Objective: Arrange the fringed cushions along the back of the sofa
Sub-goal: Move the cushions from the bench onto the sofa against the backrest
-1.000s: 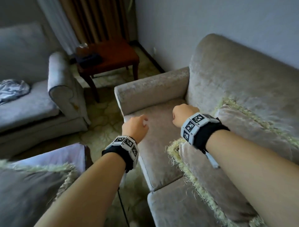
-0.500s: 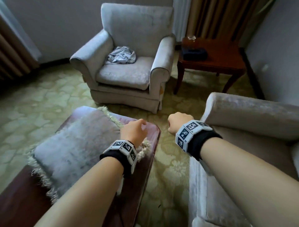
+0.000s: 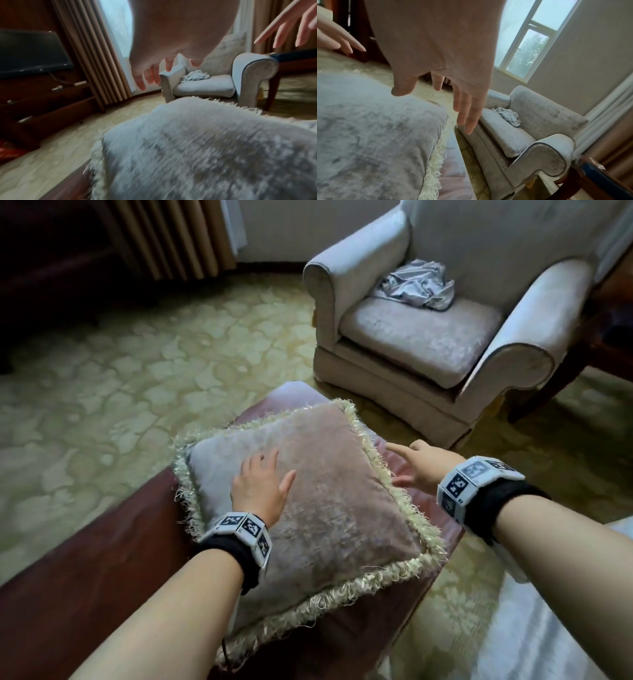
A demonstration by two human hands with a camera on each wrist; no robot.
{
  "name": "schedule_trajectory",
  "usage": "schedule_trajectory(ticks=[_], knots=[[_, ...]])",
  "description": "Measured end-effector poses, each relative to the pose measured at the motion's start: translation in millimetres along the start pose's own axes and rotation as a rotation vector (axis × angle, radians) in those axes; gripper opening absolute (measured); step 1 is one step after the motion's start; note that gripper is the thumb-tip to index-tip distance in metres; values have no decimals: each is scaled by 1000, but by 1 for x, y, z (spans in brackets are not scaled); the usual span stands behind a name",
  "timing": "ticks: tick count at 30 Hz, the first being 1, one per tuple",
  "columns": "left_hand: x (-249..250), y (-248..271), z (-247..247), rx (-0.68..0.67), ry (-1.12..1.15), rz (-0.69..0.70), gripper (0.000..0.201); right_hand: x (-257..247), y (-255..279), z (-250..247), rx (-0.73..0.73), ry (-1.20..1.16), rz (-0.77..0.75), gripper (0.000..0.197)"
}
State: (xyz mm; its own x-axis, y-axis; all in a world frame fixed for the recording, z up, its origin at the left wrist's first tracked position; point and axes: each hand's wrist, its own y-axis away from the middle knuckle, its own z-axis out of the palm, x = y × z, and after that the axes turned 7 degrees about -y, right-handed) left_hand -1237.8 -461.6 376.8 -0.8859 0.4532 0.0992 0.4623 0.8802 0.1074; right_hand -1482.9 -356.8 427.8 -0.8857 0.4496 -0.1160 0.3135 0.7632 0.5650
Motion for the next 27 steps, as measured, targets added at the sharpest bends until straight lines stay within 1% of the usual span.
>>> schedule_trajectory(ticks=[3, 5, 8, 10, 12, 15, 17, 18, 19, 21, 22, 24, 27], knots=[[-36, -17, 46, -53, -57, -101, 66, -4, -55, 28, -25, 4, -49, 81], [-49, -26, 72, -98, -72, -127, 69, -11, -91, 47, -33, -39, -90, 86], [-52, -40, 108, -149, -33, -163, 72, -29, -142, 73, -21, -87, -163, 90], [-50, -42, 128, -191, -31, -204, 72, -39, -166, 92, -17, -74, -193, 91], [-48, -43, 143, -186, -44, -231, 73, -39, -182, 109, -17, -48, -199, 87], [-54, -49, 150, -184, -28, -244, 80, -34, -197, 118, -50, -63, -221, 87], [-64, -53, 147, -222, 0, -306, 82, -29, -203, 115, -90, -98, -236, 92], [-70, -53, 144, -254, 47, -384, 88, -25, -206, 112, -101, -111, -227, 96], [-77, -53, 142, -288, 125, -493, 97, -20, -208, 110, -103, -119, -204, 100], [-89, -50, 138, -364, 306, -698, 116, -13, -213, 106, -111, -142, -121, 110], [-95, -50, 136, -400, 372, -750, 122, -11, -217, 107, -130, -156, -77, 114], [-104, -50, 137, -458, 464, -747, 128, -11, -222, 109, -175, -190, -17, 122], [-121, -52, 140, -513, 575, -645, 135, -17, -231, 109, -209, -282, 14, 133]])
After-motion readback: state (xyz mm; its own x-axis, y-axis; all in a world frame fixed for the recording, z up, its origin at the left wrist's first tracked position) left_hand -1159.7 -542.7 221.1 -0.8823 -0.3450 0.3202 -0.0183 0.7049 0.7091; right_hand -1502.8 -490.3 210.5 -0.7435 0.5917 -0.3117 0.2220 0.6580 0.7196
